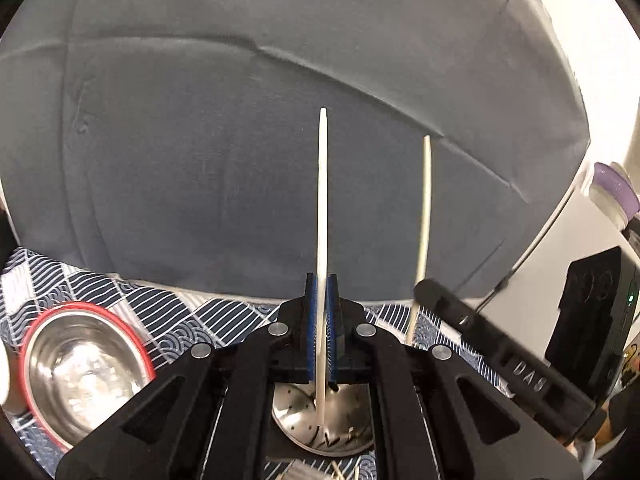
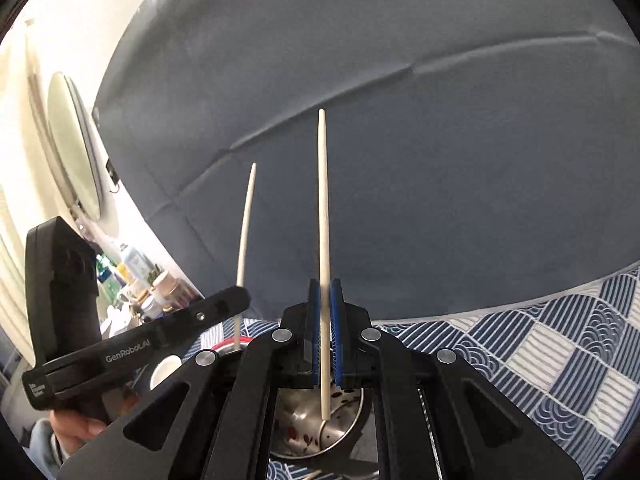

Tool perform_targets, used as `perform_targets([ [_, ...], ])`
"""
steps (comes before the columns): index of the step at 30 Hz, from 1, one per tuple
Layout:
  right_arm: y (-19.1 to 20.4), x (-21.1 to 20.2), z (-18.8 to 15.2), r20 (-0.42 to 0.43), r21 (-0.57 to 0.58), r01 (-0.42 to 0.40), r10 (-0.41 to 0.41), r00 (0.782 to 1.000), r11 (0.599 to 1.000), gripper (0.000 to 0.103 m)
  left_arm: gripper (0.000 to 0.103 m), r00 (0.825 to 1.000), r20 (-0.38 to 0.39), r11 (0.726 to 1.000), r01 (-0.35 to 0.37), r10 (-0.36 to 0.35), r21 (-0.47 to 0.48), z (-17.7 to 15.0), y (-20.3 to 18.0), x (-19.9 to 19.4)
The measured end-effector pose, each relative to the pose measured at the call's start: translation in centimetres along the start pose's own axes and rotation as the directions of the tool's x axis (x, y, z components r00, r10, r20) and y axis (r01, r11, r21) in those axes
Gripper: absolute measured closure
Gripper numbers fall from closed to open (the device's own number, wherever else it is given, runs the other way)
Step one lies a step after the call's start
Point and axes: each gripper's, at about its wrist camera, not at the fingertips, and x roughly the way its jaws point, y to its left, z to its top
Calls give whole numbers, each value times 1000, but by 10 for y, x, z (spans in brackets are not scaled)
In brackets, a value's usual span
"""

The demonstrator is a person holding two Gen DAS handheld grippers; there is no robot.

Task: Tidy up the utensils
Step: 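Drop the chopsticks into the black cup by opening both grippers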

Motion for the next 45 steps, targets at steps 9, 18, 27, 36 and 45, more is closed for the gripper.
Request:
perform_targets([
  [9, -10, 13, -41, -6, -3, 7, -7, 1000, 1000, 98, 98, 993, 118, 998, 2, -9, 60, -31, -5, 5],
  [18, -6, 8, -70, -10, -47, 33, -33, 999, 998, 98, 98, 995, 95, 997, -3, -5, 80, -61, -2, 15],
  [27, -6, -14, -74, 17, -41, 83, -82, 996, 996, 94, 95, 993, 113, 995, -41, 31, 87, -69, 1, -2],
  [36, -10, -53, -58, 73, -4, 147, -146, 987, 989, 64, 39, 978, 176, 988, -126, 109, 92, -52, 4, -49],
  [45, -10, -83, -52, 47, 30, 170, -171, 984, 985, 27, 6, 973, 159, 970, -190, 165, 152, -53, 1, -83],
])
